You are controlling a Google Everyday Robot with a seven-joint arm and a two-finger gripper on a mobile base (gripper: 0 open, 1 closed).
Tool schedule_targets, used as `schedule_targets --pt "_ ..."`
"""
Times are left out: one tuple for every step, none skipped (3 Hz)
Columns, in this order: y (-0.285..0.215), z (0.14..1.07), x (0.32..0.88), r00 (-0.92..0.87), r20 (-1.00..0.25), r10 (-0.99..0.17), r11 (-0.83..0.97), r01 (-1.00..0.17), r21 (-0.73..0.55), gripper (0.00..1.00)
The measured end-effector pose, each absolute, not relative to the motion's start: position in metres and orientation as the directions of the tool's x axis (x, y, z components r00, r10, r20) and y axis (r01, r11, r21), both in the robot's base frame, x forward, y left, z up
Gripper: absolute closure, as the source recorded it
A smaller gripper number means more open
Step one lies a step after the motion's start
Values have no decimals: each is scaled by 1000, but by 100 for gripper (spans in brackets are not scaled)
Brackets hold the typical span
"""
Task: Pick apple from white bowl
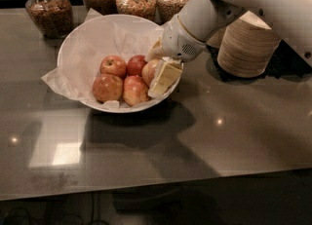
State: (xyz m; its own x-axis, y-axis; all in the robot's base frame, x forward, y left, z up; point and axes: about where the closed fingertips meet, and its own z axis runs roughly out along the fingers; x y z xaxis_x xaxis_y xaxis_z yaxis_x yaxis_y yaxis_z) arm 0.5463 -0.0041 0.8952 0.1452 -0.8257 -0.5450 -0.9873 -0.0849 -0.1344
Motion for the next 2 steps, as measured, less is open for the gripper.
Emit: schedule_targets --pt "-1 893 549 146 -541 -828 -87 -987 -133 52" --pt "-1 893 549 146 -541 -828 -87 -987 -133 76"
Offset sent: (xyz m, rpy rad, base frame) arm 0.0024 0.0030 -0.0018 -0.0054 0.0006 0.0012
